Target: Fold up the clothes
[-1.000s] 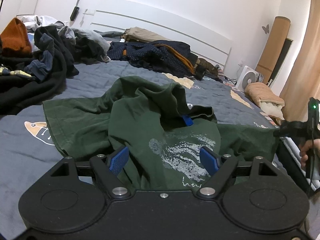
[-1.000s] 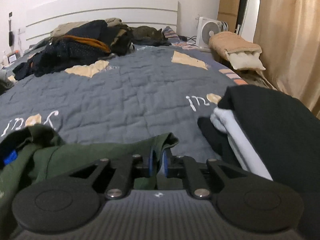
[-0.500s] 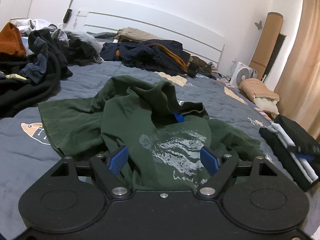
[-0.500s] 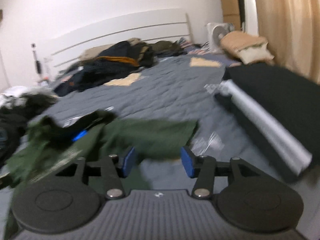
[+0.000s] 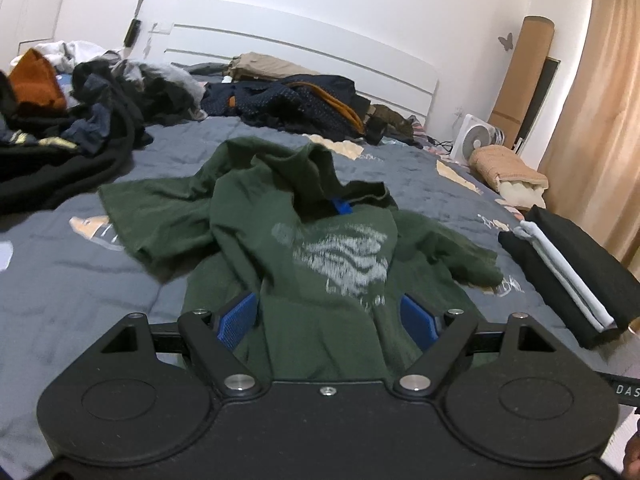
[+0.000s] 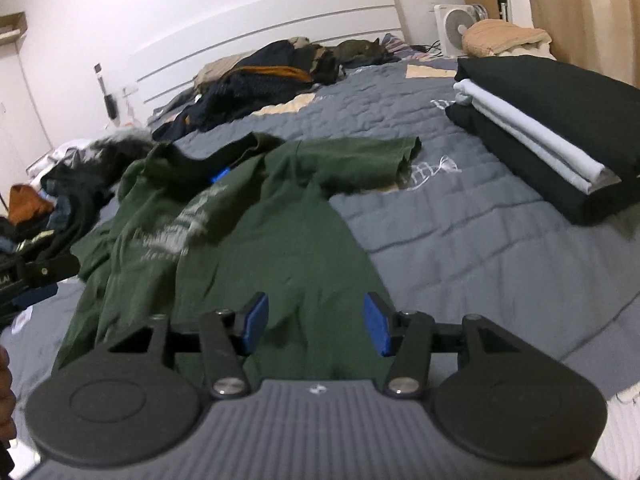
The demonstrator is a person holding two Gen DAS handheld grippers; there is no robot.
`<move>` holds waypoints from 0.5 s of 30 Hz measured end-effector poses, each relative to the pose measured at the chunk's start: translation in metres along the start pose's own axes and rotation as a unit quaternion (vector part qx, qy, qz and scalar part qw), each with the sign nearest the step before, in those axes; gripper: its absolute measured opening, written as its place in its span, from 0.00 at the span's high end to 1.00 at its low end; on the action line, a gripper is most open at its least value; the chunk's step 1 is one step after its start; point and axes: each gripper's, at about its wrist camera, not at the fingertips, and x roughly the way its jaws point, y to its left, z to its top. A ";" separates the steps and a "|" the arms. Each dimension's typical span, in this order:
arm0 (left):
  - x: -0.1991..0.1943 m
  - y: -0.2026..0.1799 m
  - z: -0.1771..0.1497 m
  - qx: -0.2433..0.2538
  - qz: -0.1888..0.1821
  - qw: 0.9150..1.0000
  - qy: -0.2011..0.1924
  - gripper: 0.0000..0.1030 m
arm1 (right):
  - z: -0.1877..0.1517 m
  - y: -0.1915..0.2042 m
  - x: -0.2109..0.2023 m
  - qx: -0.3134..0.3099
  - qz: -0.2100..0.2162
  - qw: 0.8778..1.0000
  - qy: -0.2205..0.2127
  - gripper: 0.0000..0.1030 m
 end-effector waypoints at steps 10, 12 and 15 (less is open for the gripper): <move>-0.051 -0.012 -0.033 0.027 0.015 0.999 0.016 0.24 | -0.020 0.005 -0.030 -0.038 0.004 0.999 0.002 0.50; -0.060 -0.014 -0.037 0.032 0.017 0.999 0.018 0.24 | -0.023 0.005 -0.037 -0.039 0.008 0.999 0.002 0.50; -0.073 -0.018 -0.044 0.052 0.017 0.998 0.023 0.24 | -0.030 0.004 -0.047 -0.044 0.014 0.999 0.007 0.50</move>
